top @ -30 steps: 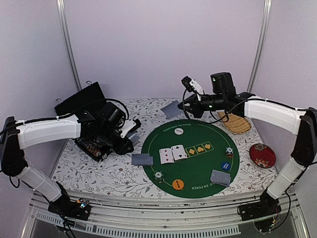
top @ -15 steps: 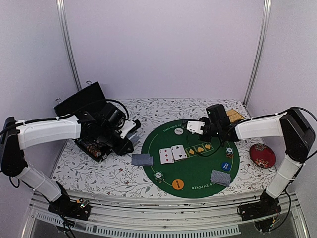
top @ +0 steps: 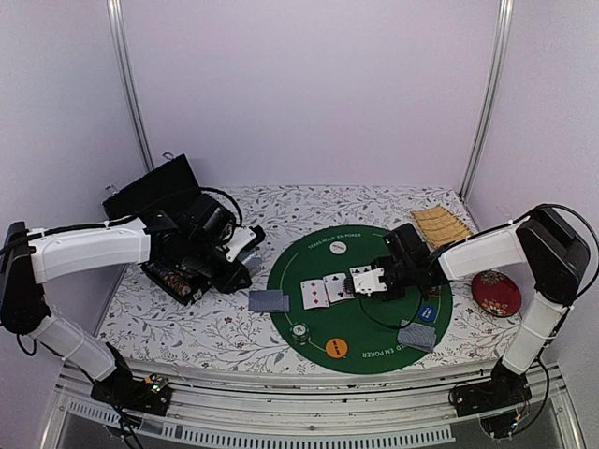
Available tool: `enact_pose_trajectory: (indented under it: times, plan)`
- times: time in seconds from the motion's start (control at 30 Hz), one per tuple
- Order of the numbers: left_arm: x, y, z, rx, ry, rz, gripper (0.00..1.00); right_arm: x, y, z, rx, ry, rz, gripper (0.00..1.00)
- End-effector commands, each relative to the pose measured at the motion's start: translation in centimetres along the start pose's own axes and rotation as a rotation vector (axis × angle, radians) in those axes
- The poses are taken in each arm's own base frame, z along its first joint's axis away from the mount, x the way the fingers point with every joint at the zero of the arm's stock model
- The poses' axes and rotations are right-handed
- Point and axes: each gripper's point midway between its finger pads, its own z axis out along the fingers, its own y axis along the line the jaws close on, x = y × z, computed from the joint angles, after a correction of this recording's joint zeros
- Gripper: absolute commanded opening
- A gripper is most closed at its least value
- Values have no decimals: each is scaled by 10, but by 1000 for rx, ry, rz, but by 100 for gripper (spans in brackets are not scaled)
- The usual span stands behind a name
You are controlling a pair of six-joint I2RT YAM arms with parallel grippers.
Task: Distribute texas hold em gaming equipment
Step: Flop the poker card in the community card area.
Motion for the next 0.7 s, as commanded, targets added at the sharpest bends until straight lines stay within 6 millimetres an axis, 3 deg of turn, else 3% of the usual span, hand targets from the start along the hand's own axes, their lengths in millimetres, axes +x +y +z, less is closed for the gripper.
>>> enact_pose_trajectory:
  times: [0.0, 0.33, 0.67]
  plan:
    - [-6, 0, -1, -8, -19, 21, 40, -7, 25, -4, -100, -31, -18, 2]
    - [-5, -1, -1, -4, -18, 20, 40, -17, 34, -1, -122, -59, -47, 2]
    - [-4, 0, -3, -8, -18, 17, 40, -11, 43, 1, -140, -30, -60, 2]
